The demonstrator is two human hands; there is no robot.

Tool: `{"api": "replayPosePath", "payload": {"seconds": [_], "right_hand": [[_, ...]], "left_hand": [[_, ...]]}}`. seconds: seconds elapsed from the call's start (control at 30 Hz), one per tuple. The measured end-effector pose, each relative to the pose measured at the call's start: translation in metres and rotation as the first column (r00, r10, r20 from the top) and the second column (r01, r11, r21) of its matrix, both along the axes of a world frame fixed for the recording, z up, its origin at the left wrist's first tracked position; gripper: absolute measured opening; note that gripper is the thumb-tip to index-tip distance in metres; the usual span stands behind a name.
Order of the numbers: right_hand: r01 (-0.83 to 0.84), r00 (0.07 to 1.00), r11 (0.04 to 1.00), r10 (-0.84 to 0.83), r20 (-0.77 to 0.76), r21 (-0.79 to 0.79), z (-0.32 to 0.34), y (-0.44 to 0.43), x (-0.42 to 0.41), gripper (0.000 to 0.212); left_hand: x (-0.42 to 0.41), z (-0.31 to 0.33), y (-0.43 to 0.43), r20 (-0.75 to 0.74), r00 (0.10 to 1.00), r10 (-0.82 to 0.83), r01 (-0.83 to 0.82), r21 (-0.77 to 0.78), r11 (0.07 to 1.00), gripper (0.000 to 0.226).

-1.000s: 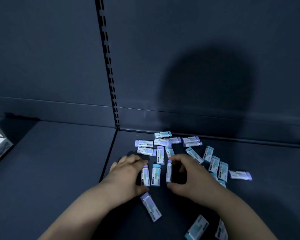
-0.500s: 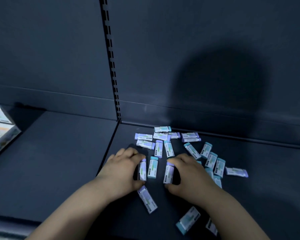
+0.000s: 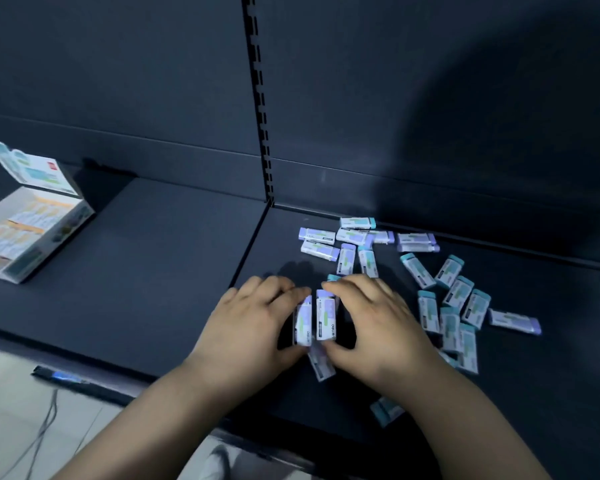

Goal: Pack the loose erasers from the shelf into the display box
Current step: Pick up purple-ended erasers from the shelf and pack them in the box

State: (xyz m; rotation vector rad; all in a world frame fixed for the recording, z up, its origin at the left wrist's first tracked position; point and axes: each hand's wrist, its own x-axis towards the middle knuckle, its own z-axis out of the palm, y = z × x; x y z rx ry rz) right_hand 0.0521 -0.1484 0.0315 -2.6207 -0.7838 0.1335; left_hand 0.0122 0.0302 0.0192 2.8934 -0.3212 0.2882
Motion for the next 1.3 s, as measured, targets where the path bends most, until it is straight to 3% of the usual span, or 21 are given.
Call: {"api": "replayPosePath", "payload": {"seconds": [0.4,0.63,0.9,1.3], "right_hand": [[0.159,0.985,0.985,-0.163,0.061,0.065,0.004,0.148,-0.060,0.059],[0.216,0.969,0.975,-0.221,0.108,0.053,0.017,0.221,-0.086,0.059],[0.201,0.971,0.977,-0.209,0.119,0.077,0.025,0.233,-0.090,0.058],[0.131,0.990,0.981,-0.138,0.041,0.143,0.025,0.239,-0.053,0.063]], "left_hand": [[-0.028,0.003,0.146,0.151,0.979,-0.138,0.147,-0.052,0.988,0.061],[-0.042,0.016,0.218,0.158,0.970,-0.187,0.199,-0.066,0.978,0.058],[-0.049,0.024,0.227,0.184,0.960,-0.212,0.229,-0.080,0.970,0.056],[-0.034,0.031,0.247,0.157,0.977,-0.142,0.147,-0.020,0.989,0.060]]}}
